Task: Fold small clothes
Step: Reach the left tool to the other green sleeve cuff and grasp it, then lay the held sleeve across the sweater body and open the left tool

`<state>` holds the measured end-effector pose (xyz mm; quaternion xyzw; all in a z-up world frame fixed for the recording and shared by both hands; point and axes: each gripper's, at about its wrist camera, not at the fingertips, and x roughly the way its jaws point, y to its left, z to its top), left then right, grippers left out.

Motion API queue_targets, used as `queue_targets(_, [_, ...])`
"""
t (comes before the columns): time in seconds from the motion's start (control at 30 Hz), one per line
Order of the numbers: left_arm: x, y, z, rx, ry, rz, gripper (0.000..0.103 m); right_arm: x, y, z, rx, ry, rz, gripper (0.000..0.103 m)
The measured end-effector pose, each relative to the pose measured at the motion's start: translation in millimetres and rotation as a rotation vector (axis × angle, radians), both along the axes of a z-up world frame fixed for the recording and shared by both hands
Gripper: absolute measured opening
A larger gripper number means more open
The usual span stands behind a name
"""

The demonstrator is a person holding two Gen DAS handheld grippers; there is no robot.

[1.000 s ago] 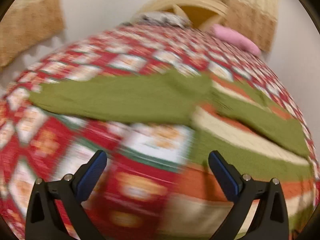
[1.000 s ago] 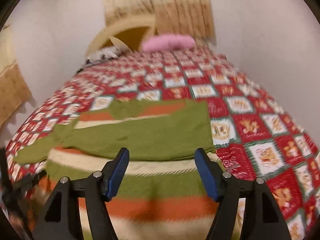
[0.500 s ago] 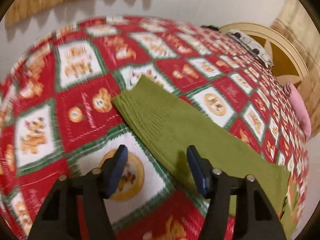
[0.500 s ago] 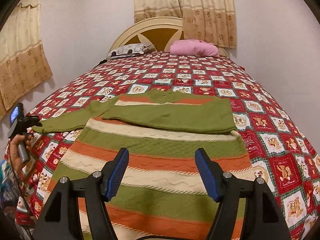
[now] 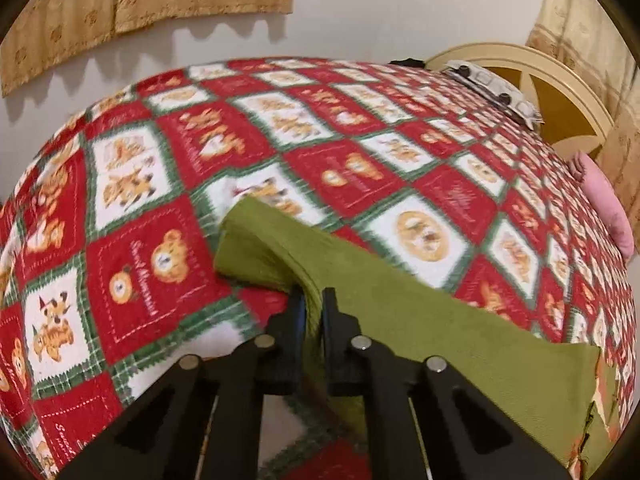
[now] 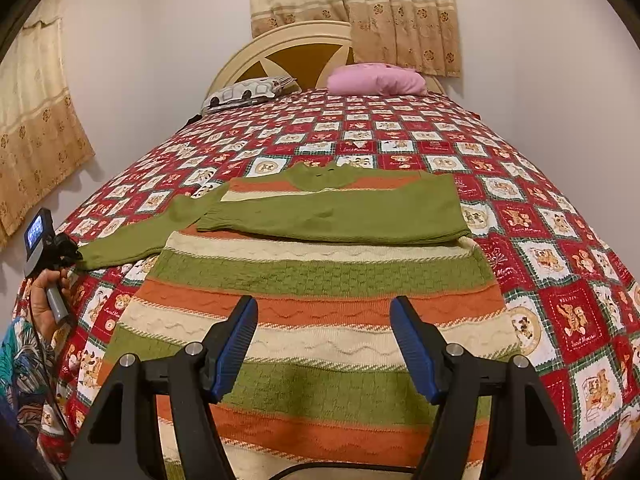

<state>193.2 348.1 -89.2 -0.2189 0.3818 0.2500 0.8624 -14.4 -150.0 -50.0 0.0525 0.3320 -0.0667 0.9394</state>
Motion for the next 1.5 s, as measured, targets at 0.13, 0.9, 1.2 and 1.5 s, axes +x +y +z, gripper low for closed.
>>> queue_targets(0.13, [3, -53, 39, 0.044, -0.100, -0.123, 0.007, -4, -6, 0, 0.009, -0.015, -0.018, 0.069])
queue_targets(0.9, [-23, -450, 17, 0.296, -0.065, -0.871, 0.007, -34, -80, -31, 0.158, 0.030, -0.158, 0.069])
queue_targets(1.2, [-23, -438, 7, 0.258, 0.009, -0.884, 0.074, -29, -77, -34, 0.186, 0.046, -0.145, 0.069])
queue_targets(1.5, [-43, -396, 18, 0.263, -0.008, -0.834, 0.083, -24, -55, -27, 0.180, 0.029, -0.118, 0.069])
